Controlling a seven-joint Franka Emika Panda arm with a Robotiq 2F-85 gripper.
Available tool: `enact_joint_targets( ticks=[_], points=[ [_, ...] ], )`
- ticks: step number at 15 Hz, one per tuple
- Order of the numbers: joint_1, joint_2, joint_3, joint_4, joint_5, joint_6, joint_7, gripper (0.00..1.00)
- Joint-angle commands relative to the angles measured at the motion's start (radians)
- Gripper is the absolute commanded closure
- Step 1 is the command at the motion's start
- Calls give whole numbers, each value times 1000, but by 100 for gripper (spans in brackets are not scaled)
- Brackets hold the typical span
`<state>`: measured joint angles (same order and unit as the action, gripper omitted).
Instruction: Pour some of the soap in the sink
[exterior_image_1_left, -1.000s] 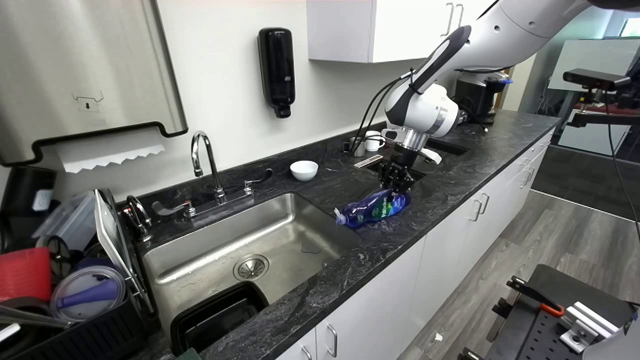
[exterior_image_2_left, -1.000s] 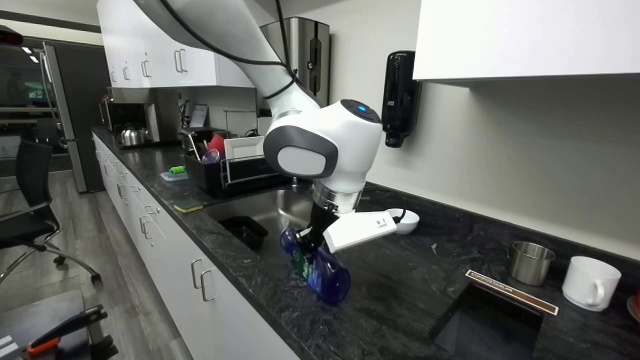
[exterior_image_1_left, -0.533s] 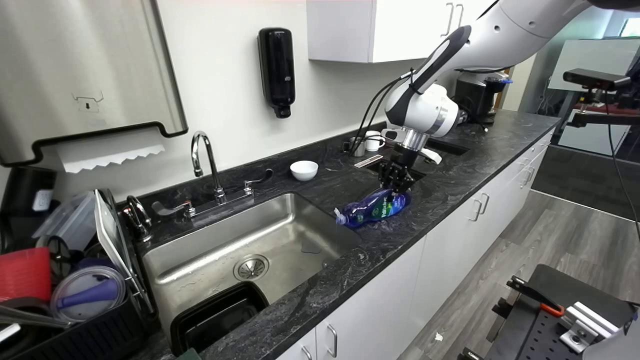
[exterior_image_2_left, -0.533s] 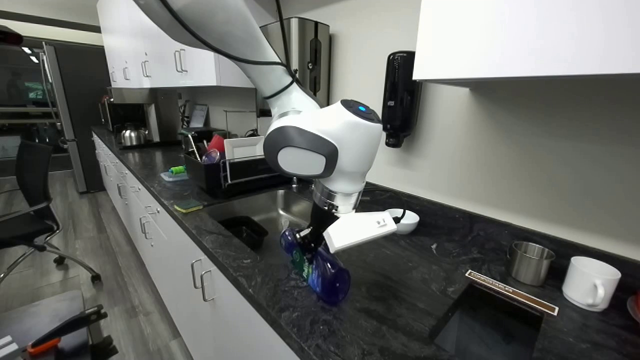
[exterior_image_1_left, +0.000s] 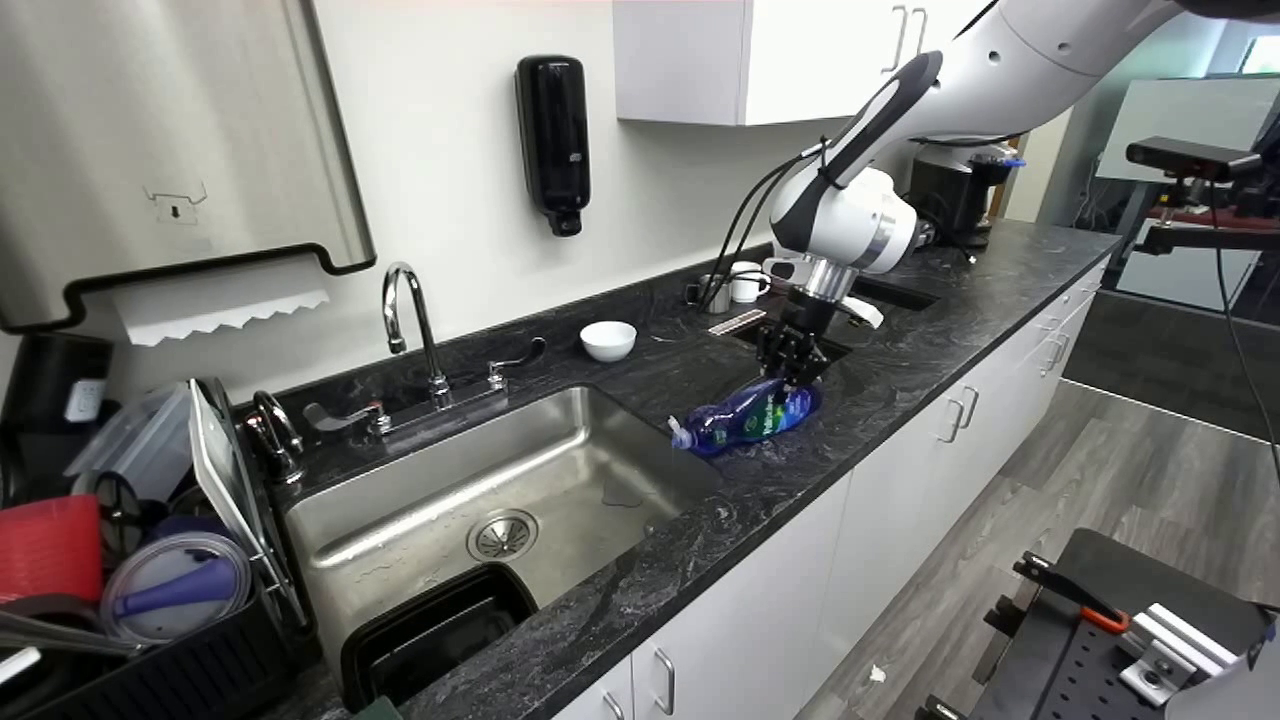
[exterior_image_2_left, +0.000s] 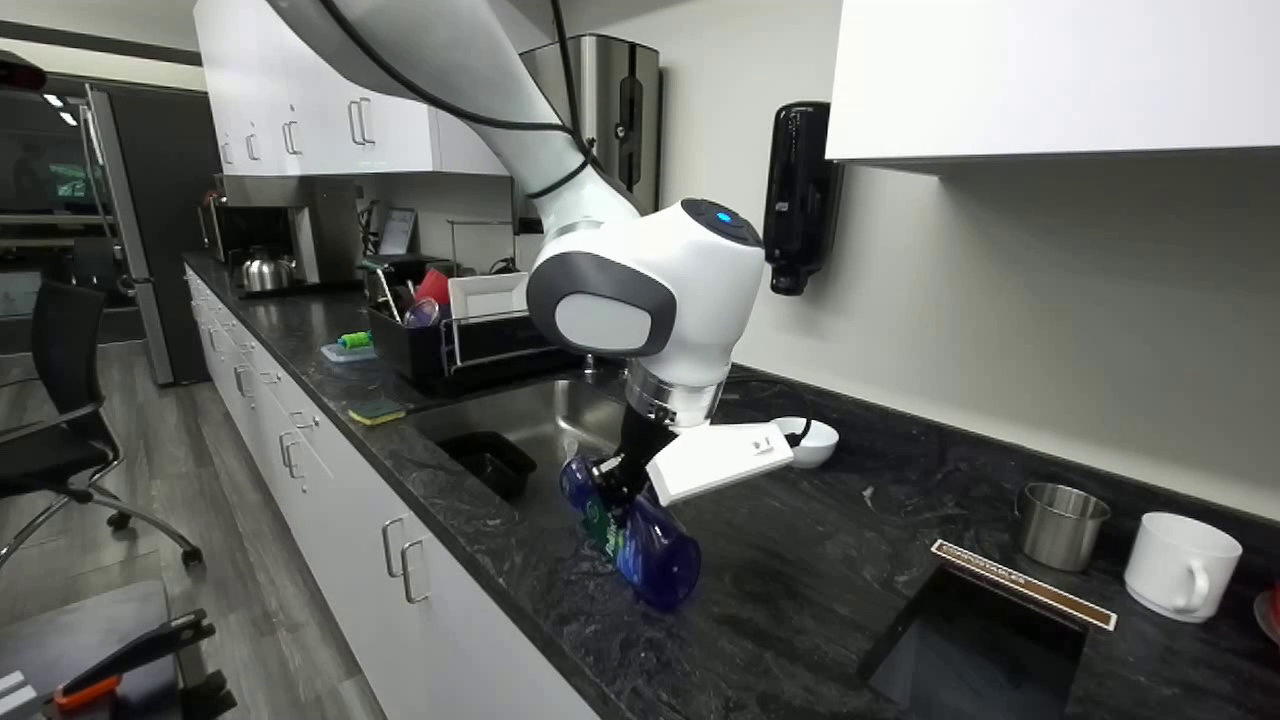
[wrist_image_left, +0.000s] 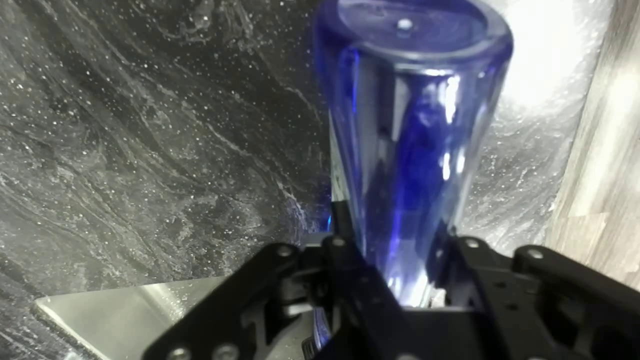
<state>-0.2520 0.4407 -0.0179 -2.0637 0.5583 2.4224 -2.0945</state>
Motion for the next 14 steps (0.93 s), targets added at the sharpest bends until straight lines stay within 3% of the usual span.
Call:
enact_joint_targets(
  ticks=[1, 7, 14],
  points=[
    [-21, 40, 18, -8, -33, 35, -24, 38],
    [-30, 67, 31, -20, -60, 41, -20, 1],
    [-21, 57, 52, -25, -66, 41, -9, 0]
  ],
)
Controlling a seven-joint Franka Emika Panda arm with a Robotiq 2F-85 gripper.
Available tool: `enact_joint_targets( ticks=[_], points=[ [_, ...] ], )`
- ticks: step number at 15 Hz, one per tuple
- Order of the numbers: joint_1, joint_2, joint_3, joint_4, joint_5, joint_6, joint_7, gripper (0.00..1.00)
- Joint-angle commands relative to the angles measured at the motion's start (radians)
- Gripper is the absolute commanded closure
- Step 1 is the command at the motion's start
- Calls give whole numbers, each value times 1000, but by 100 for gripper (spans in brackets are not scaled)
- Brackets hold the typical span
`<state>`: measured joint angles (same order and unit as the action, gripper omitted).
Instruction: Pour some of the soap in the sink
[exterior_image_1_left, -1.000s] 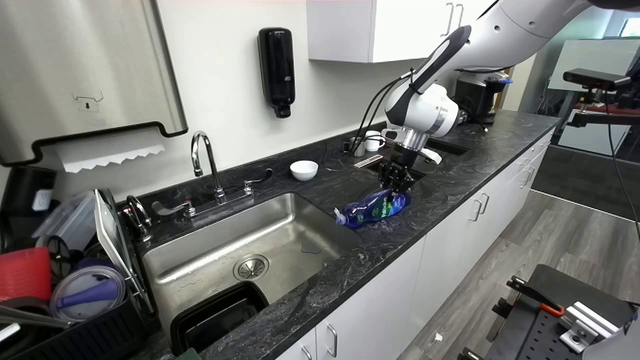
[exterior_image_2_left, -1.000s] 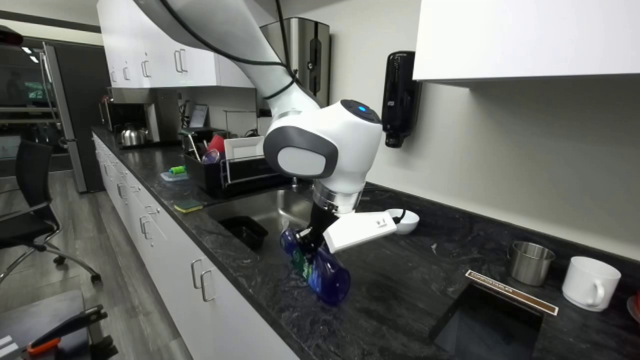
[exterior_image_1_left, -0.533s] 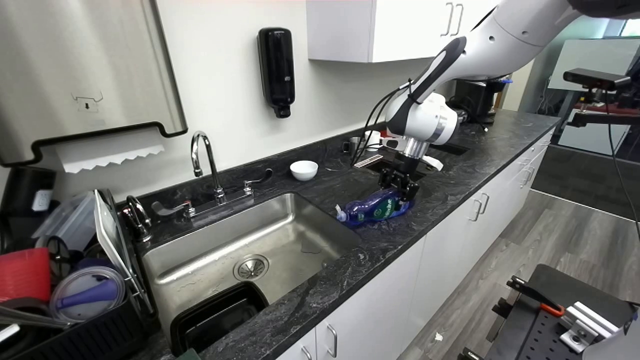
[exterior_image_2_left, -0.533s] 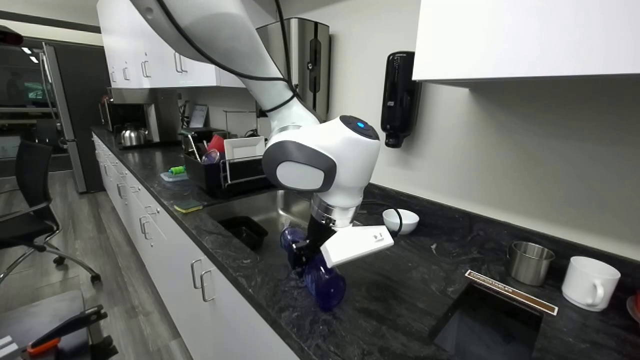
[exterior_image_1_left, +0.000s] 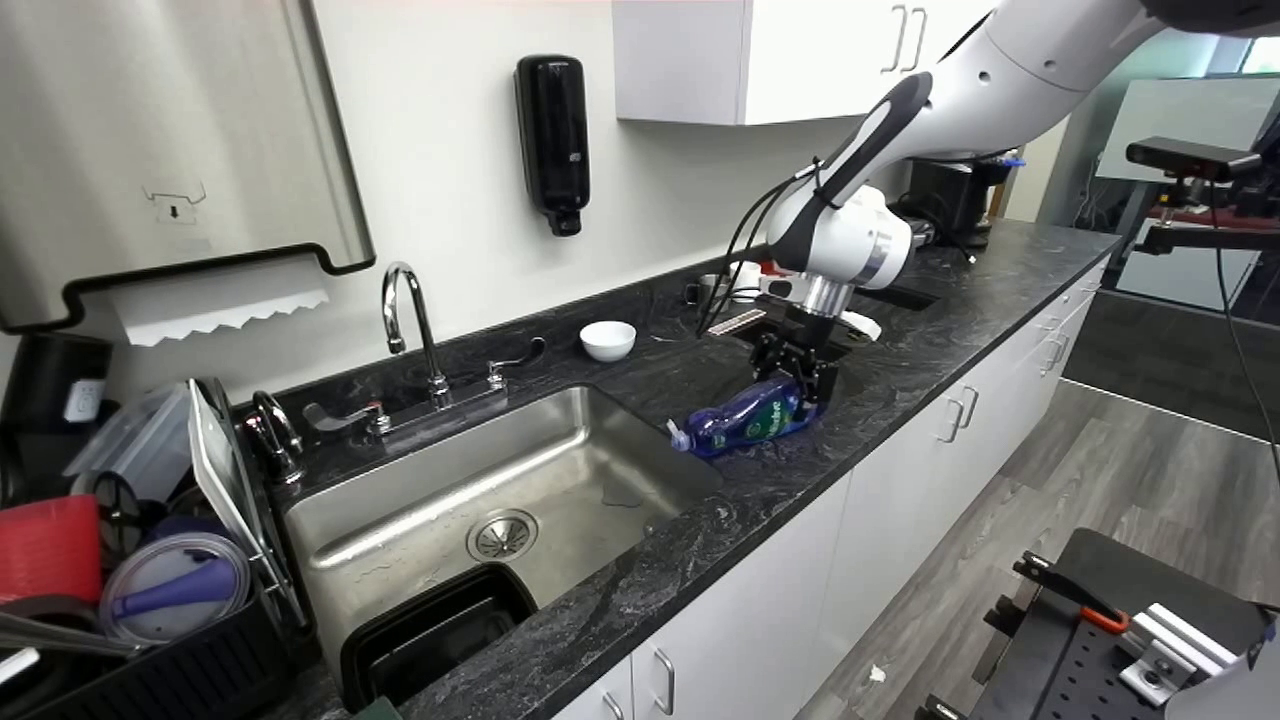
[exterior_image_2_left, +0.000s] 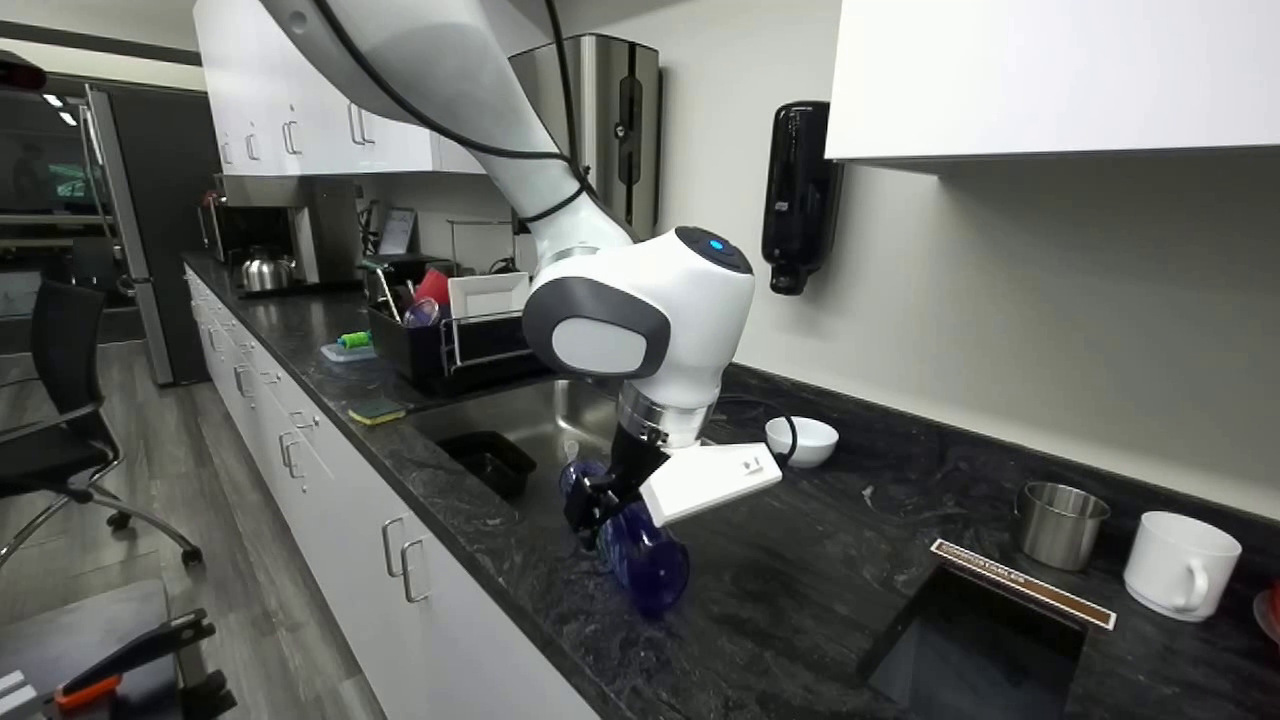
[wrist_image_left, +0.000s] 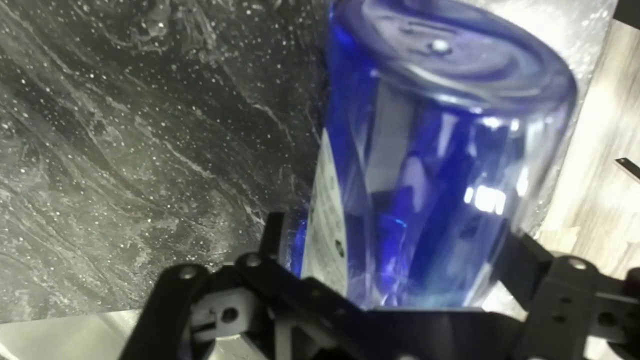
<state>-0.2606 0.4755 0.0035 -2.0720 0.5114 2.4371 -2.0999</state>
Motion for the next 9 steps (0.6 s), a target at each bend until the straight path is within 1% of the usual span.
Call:
enact_joint_targets(
  ticks=[1, 9],
  points=[
    [-10, 20, 34, -17, -19, 26, -1, 0],
    [12, 20, 67, -21, -32, 24, 15, 0]
  ],
)
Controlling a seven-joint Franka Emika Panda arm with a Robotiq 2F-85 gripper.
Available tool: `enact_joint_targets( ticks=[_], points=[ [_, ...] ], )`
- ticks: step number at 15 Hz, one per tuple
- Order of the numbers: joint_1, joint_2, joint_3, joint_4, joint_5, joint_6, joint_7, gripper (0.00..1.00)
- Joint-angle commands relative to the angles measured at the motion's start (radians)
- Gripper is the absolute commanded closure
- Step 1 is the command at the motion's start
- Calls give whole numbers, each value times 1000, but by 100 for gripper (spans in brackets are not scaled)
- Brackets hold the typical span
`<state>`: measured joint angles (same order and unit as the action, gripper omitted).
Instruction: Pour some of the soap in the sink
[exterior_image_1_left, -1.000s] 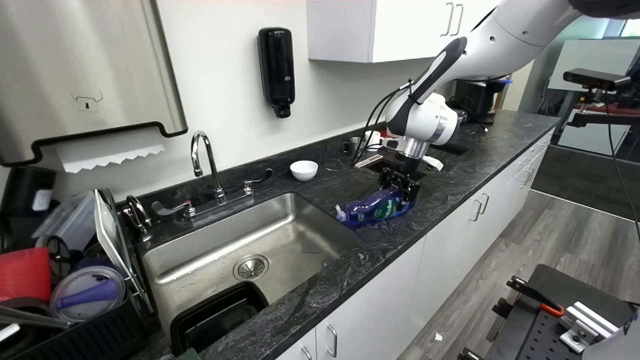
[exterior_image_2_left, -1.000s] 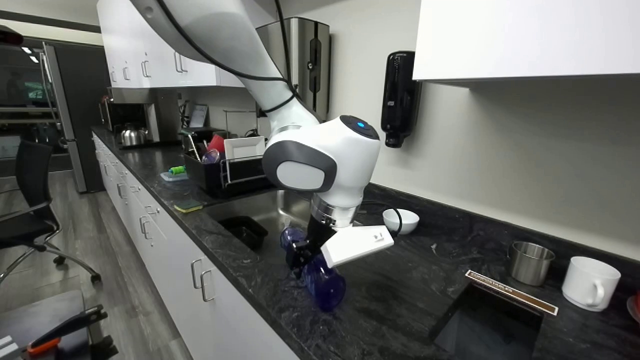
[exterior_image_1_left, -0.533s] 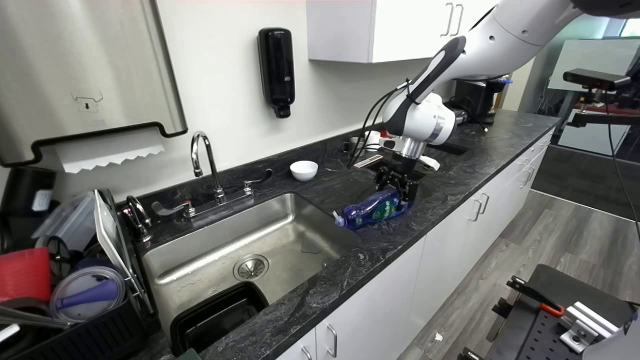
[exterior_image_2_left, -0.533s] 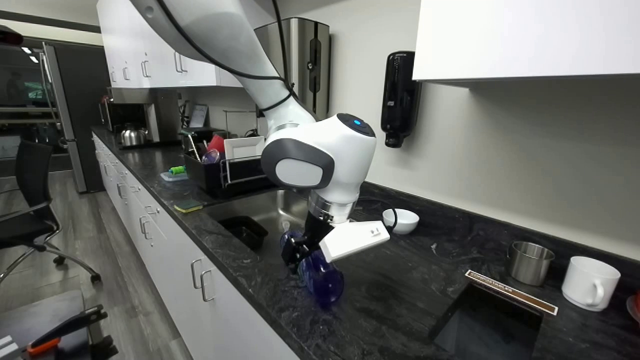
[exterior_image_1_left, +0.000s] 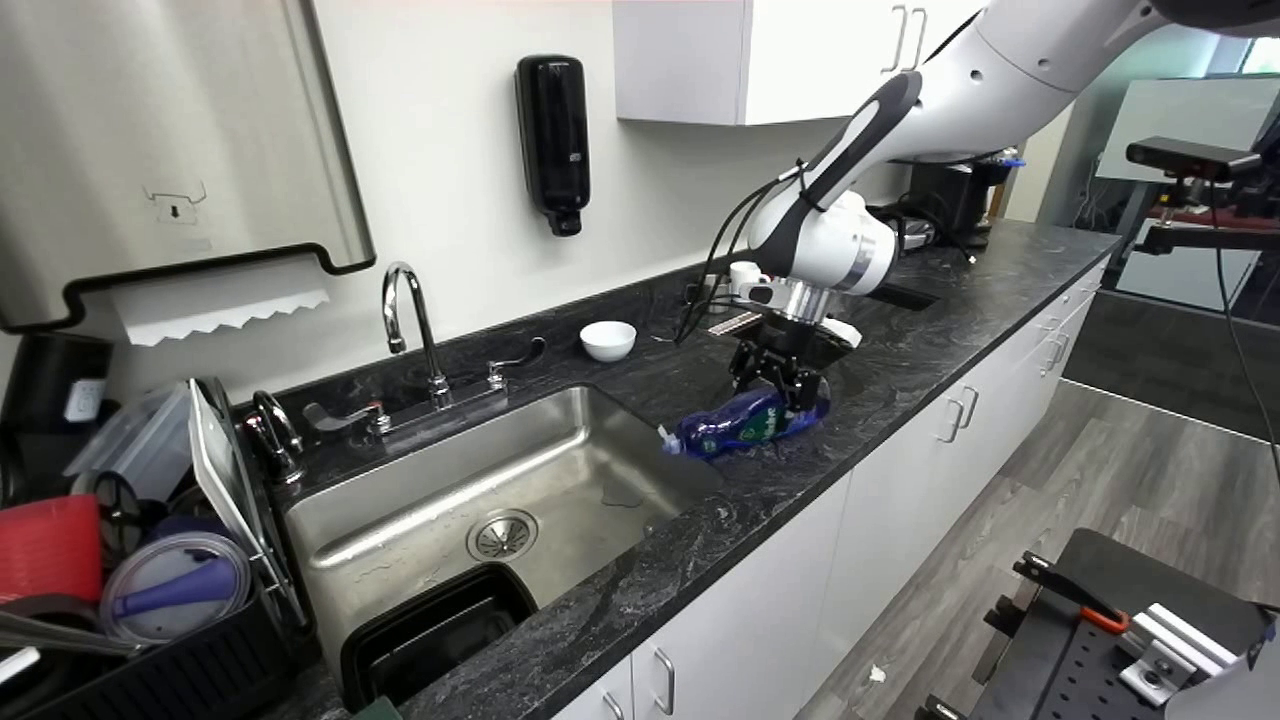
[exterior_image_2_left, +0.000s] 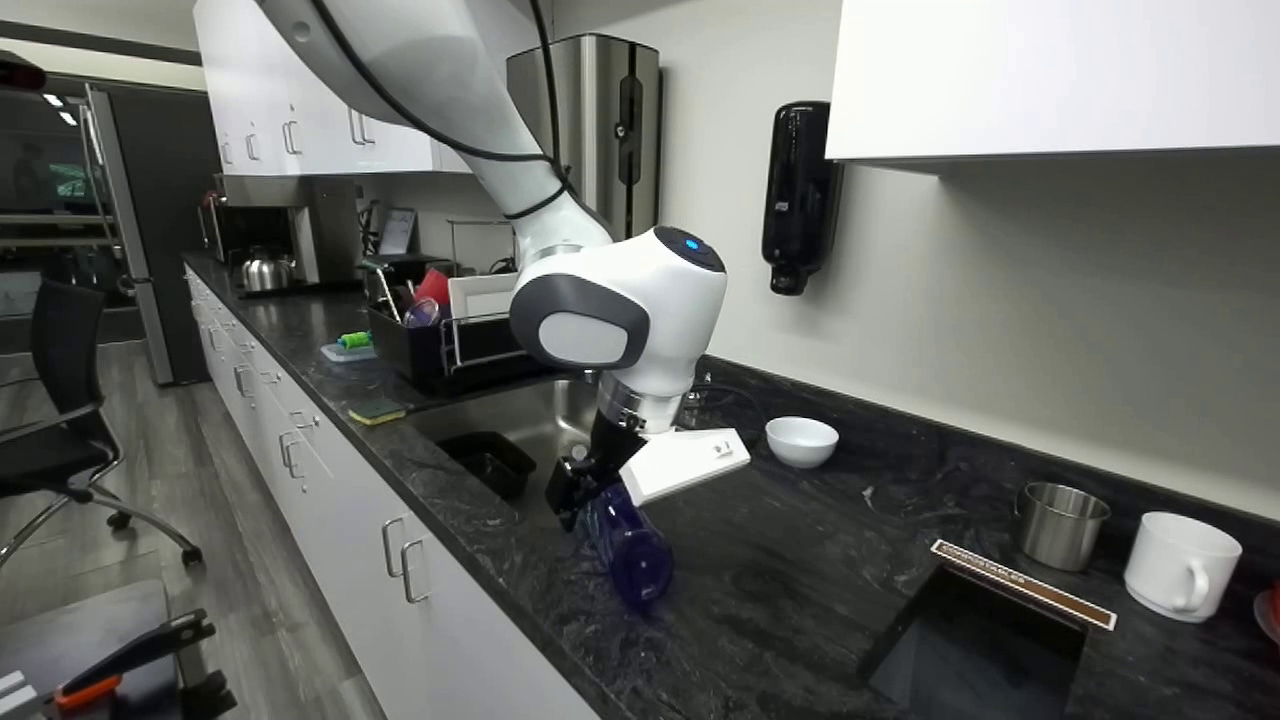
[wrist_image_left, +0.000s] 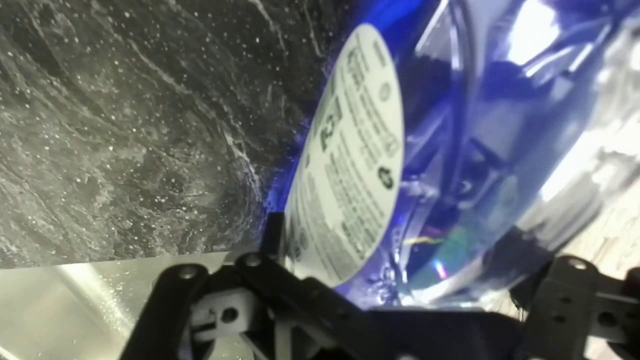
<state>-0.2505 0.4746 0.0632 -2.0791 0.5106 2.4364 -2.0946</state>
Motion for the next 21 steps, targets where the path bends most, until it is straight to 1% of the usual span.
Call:
enact_joint_targets(
  ticks=[1, 5, 13, 21],
  points=[
    [5, 21, 9, -16, -34, 25, 11, 0],
    [19, 17, 11, -19, -52, 26, 26, 0],
    [48, 26, 3, -15, -168, 26, 151, 0],
    [67, 33, 14, -11, -240, 23, 228, 0]
  ],
)
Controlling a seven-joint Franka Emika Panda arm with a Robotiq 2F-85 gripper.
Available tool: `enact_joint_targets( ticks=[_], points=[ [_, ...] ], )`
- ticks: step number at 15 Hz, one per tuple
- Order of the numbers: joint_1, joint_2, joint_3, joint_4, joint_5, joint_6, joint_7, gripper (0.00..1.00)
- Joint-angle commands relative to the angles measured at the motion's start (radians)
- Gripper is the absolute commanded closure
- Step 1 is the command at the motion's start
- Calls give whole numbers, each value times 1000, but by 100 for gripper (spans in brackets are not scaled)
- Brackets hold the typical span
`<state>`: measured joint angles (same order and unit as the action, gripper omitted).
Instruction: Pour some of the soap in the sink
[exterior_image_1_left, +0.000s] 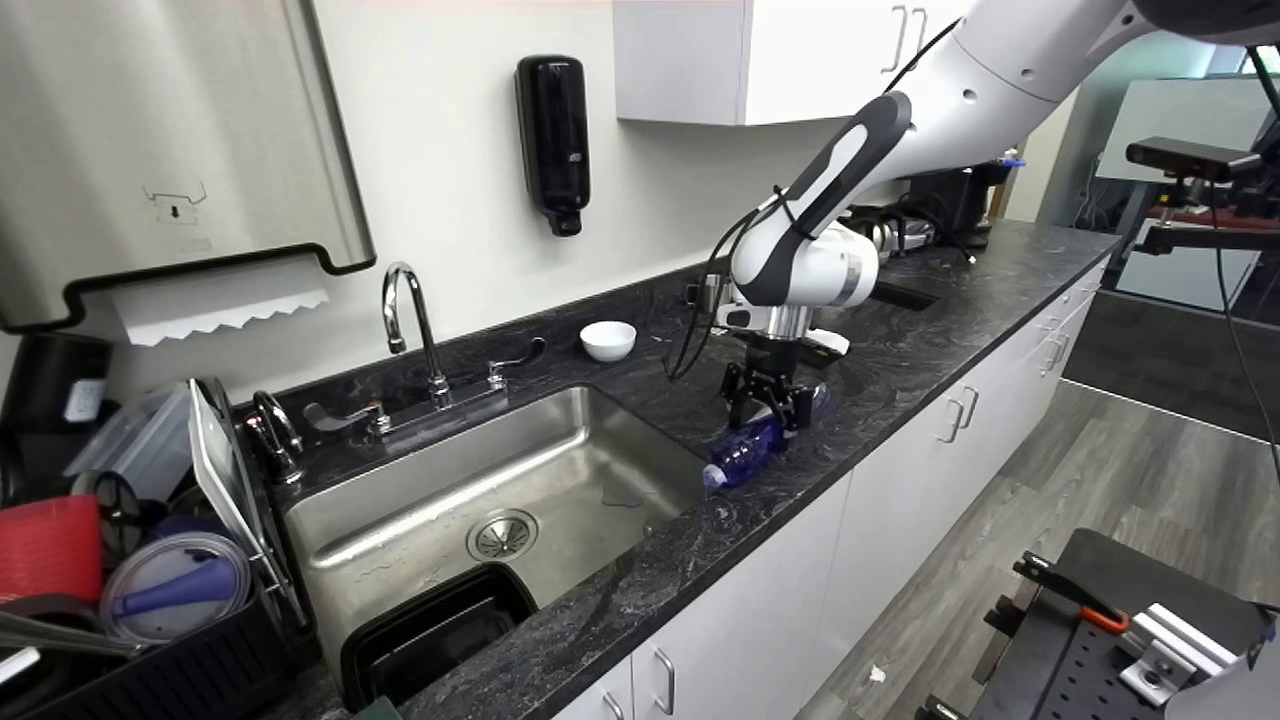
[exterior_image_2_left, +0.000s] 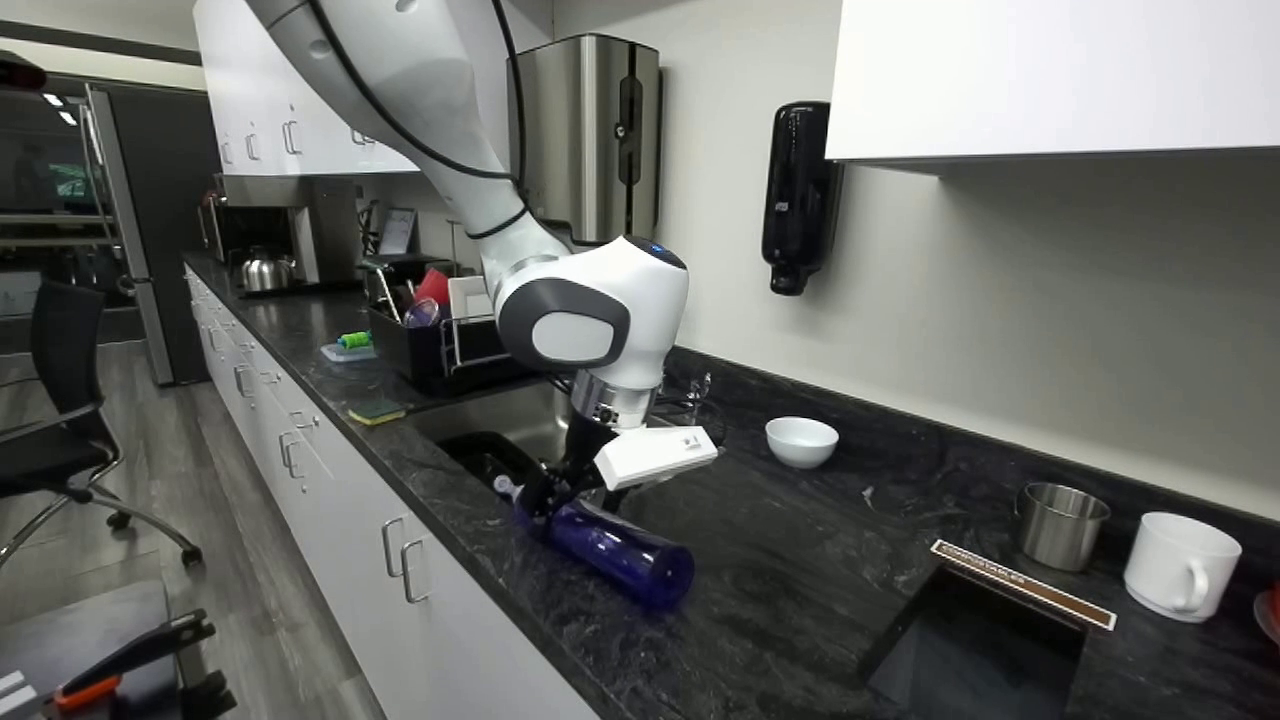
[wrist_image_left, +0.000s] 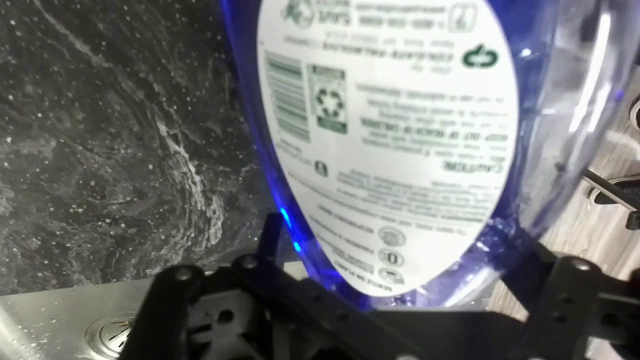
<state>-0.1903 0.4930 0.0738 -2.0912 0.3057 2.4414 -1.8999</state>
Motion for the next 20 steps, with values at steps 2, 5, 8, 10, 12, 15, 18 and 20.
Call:
enact_joint_targets(
  ticks=[2, 5, 8, 10, 12, 15, 18, 20],
  points=[
    [9, 17, 5, 2, -44, 17, 43, 0],
    [13, 24, 7, 5, -52, 16, 61, 8],
    [14, 38, 12, 11, -50, 13, 75, 38],
    [13, 40, 13, 15, -50, 11, 79, 44],
    [12, 41, 13, 21, -50, 11, 82, 49],
    [6, 42, 21, 32, -36, 4, 84, 54],
    [-9, 40, 40, 47, -10, -21, 79, 55],
    [-23, 39, 54, 61, 15, -42, 70, 58]
  ],
)
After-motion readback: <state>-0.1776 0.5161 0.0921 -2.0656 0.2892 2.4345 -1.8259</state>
